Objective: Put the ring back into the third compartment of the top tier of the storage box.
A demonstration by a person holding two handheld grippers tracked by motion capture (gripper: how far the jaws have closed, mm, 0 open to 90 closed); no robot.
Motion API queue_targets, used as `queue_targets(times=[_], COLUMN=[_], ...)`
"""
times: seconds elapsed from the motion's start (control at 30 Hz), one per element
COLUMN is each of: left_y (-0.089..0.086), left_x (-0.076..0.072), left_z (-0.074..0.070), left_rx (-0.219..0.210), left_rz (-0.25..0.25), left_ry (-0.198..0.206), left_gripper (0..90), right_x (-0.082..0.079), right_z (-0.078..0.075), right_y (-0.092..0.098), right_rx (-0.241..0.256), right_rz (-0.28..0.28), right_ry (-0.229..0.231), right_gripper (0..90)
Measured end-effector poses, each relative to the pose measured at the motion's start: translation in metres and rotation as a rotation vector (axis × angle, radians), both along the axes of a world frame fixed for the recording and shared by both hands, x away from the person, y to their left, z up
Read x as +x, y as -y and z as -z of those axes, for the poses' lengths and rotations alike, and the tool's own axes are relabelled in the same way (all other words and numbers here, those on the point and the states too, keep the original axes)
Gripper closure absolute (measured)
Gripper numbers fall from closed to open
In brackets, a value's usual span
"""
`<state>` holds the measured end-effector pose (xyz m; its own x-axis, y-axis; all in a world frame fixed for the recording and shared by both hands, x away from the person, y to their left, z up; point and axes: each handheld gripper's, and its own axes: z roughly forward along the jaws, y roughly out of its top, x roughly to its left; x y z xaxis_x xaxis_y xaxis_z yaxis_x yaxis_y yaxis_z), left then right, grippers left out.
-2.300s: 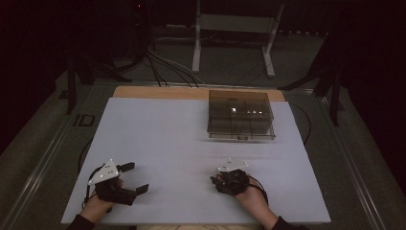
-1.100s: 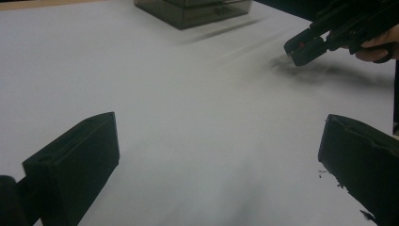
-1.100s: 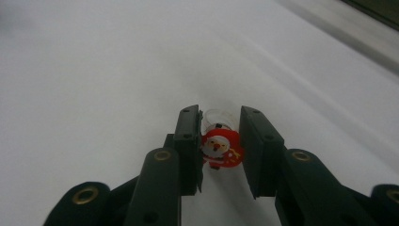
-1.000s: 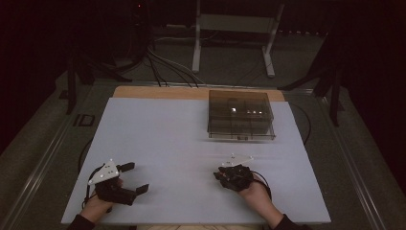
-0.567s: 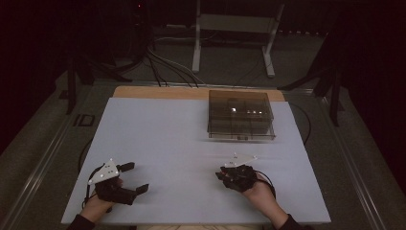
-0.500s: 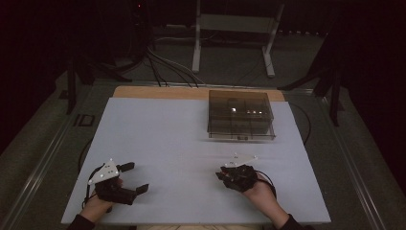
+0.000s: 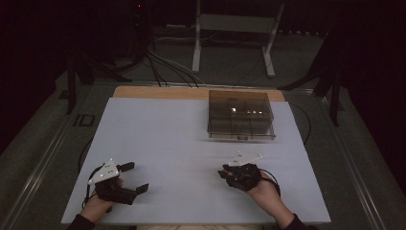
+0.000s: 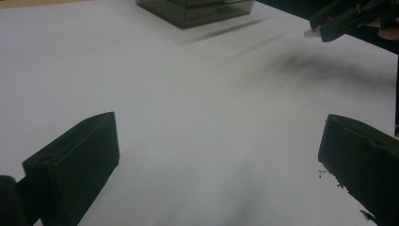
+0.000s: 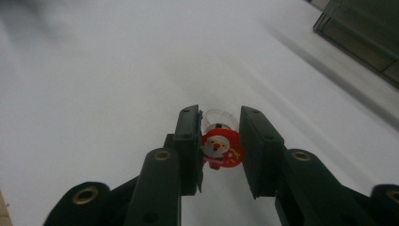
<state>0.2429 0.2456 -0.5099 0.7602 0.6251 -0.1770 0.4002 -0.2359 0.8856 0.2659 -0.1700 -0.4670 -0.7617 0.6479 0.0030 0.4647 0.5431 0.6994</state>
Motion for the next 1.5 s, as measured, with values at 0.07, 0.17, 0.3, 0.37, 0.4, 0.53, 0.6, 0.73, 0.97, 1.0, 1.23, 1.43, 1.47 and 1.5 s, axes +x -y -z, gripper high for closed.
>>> queue_targets(times=[0.07,0.17,0.3,0.37,0.4,0.53,0.6,0.73,0.97,1.0,1.23,1.43,1.47,1.5], left_y=[0.000,0.000,0.000,0.000,0.000,0.000,0.000,0.000,0.001,0.001,0.001,0.001,0.001,0.001], left_x=[0.000,0.000,0.000,0.000,0.000,0.000,0.000,0.000,0.000,0.000,0.000,0.000,0.000,0.000], left_z=[0.000,0.000,0.000,0.000,0.000,0.000,0.000,0.000,0.000,0.000,0.000,0.000,0.000,0.000], left_rx=[0.002,0.002,0.001,0.003,0.003,0.004,0.005,0.005,0.006,0.006,0.006,0.004,0.005,0.004], left_rz=[0.000,0.000,-0.001,0.000,0.001,-0.001,0.000,0.001,0.002,0.002,0.003,0.003,0.003,0.003], left_ry=[0.001,0.004,0.002,0.003,0.002,0.002,0.003,0.005,0.006,0.006,0.005,0.006,0.006,0.006], left_gripper=[0.0,0.0,0.0,0.0,0.0,0.0,0.0,0.0,0.0,0.0,0.0,0.0,0.0,0.0], right_x=[0.000,0.000,0.001,0.001,0.001,0.000,0.000,0.001,0.003,0.004,0.010,0.014,0.015,0.016], right_z=[-0.003,-0.007,-0.011,-0.013,-0.014,-0.019,-0.021,-0.025,-0.031,-0.032,-0.040,-0.045,-0.046,-0.047], right_y=[0.002,0.004,0.008,0.009,0.010,0.014,0.016,0.018,0.022,0.023,0.028,0.031,0.031,0.032], right_rx=[0.008,0.010,0.017,0.019,0.020,0.022,0.024,0.027,0.039,0.037,0.054,0.061,0.060,0.061], right_rz=[0.003,0.003,0.007,0.008,0.010,0.014,0.013,0.015,0.023,0.024,0.043,0.050,0.052,0.054], right_ry=[0.005,0.010,0.011,0.015,0.015,0.025,0.026,0.034,0.045,0.049,0.067,0.077,0.081,0.083], right_gripper=[69.9,69.9,69.9,69.9,69.9,69.9,69.9,69.9,69.9,69.9,69.9,69.9,69.9,69.9])
